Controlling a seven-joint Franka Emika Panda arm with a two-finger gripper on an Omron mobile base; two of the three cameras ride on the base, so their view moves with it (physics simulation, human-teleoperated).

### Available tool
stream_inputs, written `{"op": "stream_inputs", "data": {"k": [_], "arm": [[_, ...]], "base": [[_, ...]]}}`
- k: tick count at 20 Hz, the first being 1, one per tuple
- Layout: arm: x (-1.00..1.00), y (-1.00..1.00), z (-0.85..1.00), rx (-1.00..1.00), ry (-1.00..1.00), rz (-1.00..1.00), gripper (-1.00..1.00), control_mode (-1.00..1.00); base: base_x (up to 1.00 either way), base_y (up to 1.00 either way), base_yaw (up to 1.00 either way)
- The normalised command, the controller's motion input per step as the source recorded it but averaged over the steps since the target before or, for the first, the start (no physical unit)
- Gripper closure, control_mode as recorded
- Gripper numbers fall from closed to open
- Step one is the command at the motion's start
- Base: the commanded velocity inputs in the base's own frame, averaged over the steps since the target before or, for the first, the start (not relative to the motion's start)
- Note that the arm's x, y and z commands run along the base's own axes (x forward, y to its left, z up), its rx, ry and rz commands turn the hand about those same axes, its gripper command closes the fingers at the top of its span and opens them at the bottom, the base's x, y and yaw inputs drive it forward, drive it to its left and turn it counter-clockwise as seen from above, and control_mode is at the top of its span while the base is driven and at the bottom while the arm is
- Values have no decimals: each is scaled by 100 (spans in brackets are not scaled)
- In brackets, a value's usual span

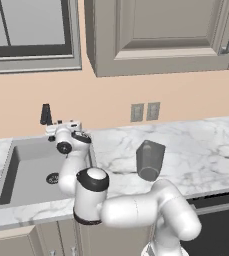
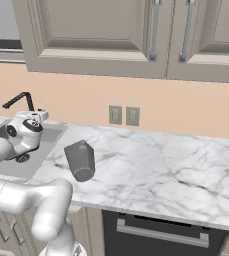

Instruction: Turn on the sink faucet and place the jug under the water for a few seconds to fill it up.

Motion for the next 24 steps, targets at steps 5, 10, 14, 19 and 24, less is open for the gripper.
{"op": "stream_inputs", "data": {"k": [5, 10, 14, 19, 24], "arm": [[20, 0, -8, 0, 0, 0, -100, -100], [25, 1, -16, 0, 0, 0, -100, -100], [28, 10, -18, 0, 0, 0, -100, -100], [25, 16, -20, 0, 1, 0, -100, -100], [21, 18, -17, 0, 1, 0, -100, -100]], "base": [[0, 0, 0], [0, 0, 0], [0, 0, 0], [0, 0, 0], [0, 0, 0]]}}
